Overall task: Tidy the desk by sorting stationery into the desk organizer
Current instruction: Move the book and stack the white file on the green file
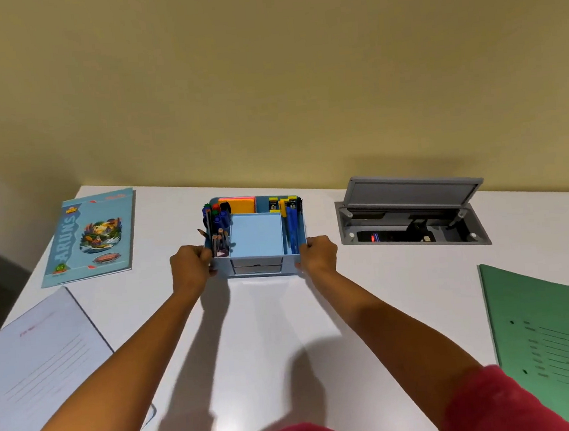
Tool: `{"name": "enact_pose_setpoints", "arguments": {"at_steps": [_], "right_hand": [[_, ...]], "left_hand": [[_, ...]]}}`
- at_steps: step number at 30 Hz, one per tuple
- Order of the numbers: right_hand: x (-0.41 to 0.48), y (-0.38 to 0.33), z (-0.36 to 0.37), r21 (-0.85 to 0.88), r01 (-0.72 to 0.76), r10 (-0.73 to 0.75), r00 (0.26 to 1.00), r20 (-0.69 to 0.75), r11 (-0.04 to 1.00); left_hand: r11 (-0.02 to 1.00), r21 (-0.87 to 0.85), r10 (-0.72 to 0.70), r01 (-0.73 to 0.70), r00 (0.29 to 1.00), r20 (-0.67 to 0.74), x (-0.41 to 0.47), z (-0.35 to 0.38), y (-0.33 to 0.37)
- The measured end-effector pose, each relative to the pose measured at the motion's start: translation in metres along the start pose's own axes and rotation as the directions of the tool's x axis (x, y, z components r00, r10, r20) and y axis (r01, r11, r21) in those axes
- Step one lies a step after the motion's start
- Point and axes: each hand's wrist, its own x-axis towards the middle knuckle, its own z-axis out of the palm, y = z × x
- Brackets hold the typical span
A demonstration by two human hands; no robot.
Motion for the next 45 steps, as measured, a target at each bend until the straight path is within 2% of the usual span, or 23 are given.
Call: {"name": "enact_pose_setpoints", "arguments": {"at_steps": [9, 18, 21, 23, 26, 28, 32, 35, 39, 42, 45], "right_hand": [[0.019, -0.046, 0.061, -0.027, -0.045, 0.046, 0.998, 0.051, 0.999], [0.041, -0.062, 0.079, -0.054, -0.068, 0.070, 0.996, 0.050, 0.996], [0.050, -0.068, 0.087, -0.014, -0.083, 0.083, 0.995, 0.062, 0.996], [0.054, -0.073, 0.090, 0.043, -0.103, 0.100, 0.992, 0.071, 0.994], [0.061, -0.077, 0.093, 0.139, -0.124, 0.110, 0.988, 0.105, 0.982], [0.064, -0.077, 0.091, 0.159, -0.132, 0.110, 0.984, 0.140, 0.979], [0.069, -0.076, 0.087, 0.290, -0.171, 0.078, 0.949, 0.306, 0.942], [0.070, -0.076, 0.090, 0.377, -0.214, 0.092, 0.944, 0.315, 0.901], [0.076, -0.061, 0.101, 0.320, -0.142, 0.030, 0.944, 0.330, 0.937], [0.072, -0.049, 0.097, 0.236, -0.064, -0.011, 0.954, 0.299, 0.970], [0.052, -0.044, 0.087, 0.154, 0.131, -0.157, 0.972, 0.172, 0.979]], "left_hand": [[0.977, 0.204, -0.041, 0.063, 0.993, -0.109, 0.063, -0.031, 0.001], [0.981, 0.148, -0.102, 0.123, 0.985, -0.140, 0.096, -0.028, -0.006], [0.981, -0.018, -0.191, 0.191, 0.971, -0.144, 0.111, -0.028, -0.006], [0.943, -0.176, -0.305, 0.282, 0.944, -0.124, 0.121, -0.030, -0.005], [0.889, -0.286, -0.394, 0.358, 0.916, -0.080, 0.131, -0.032, -0.003], [0.865, -0.333, -0.419, 0.376, 0.906, -0.066, 0.137, -0.032, -0.004], [0.854, -0.368, -0.405, 0.369, 0.914, -0.024, 0.152, -0.030, -0.011], [0.772, -0.522, -0.436, 0.362, 0.900, -0.020, 0.144, -0.024, -0.007], [0.775, -0.566, -0.335, 0.282, 0.942, 0.011, 0.124, -0.017, -0.007], [0.875, -0.434, -0.268, 0.214, 0.961, -0.068, 0.110, -0.016, -0.013], [0.934, -0.331, -0.197, 0.136, 0.967, -0.160, 0.084, -0.013, -0.014]]}}
